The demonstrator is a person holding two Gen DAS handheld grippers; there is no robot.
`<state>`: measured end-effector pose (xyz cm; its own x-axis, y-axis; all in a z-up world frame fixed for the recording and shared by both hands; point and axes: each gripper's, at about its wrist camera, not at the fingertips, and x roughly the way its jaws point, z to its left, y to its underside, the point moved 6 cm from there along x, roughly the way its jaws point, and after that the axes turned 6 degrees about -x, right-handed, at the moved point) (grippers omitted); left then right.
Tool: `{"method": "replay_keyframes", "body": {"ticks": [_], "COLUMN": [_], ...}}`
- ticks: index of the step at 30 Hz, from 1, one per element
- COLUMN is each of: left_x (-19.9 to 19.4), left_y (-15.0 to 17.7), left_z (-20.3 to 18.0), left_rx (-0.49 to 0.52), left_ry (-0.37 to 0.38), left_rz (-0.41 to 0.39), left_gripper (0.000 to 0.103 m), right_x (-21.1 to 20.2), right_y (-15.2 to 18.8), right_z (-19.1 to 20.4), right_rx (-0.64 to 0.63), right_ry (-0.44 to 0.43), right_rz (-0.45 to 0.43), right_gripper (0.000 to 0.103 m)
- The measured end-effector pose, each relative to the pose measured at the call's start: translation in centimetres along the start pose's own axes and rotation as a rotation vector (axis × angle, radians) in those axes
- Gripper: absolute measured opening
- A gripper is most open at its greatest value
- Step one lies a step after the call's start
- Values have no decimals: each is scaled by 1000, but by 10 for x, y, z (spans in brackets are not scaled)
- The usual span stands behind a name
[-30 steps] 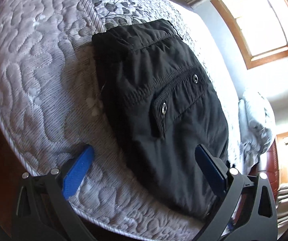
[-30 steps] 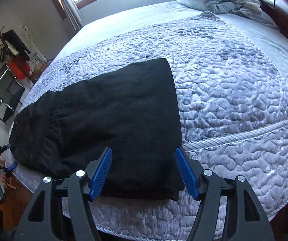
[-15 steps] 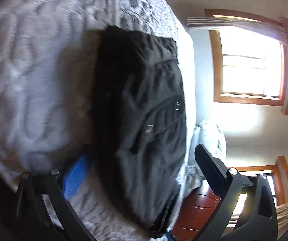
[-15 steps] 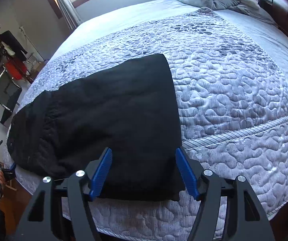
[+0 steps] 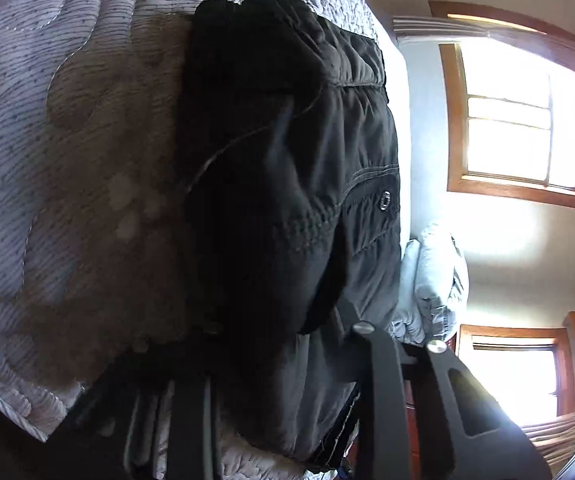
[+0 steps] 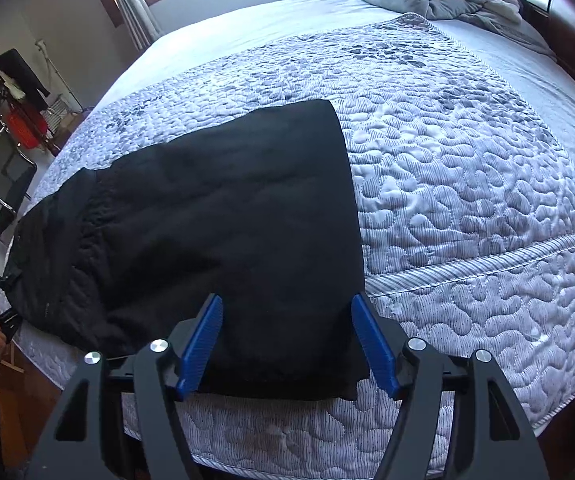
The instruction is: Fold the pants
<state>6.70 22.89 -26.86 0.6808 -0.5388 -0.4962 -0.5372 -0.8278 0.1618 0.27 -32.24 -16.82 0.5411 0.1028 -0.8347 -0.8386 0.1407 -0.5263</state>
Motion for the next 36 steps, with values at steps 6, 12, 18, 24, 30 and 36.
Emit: {"method": "replay_keyframes", "body": {"ticks": [6,12,18,24,30,36], "left_x": [-11,-33,-44,-46,-33,-6], "left_y": [9,37,68,111,175,237], "left_z": [-9,-42,-88,-128,-166,-176], "left_rx": [49,209,389,561,764,983], "left_ry": [2,34,20,18,-3,-81], "left_rz": [-38,-79,-91,-79,-31,27], "left_gripper": [12,11,12,14,19,23], "right_x": [1,1,0,-2,-5,-12], "right_y": [0,3,6,7,7,4], "right_z": [1,-3,-6,-9,-15,-16], "right_rx": [-9,4,37,50,82,89], "right_ry": [3,-7,-25,-38,-52,-65], "right_rz": [2,3,-5,-16,-35,-64], "right_gripper": [70,71,71,71,71,71]}}
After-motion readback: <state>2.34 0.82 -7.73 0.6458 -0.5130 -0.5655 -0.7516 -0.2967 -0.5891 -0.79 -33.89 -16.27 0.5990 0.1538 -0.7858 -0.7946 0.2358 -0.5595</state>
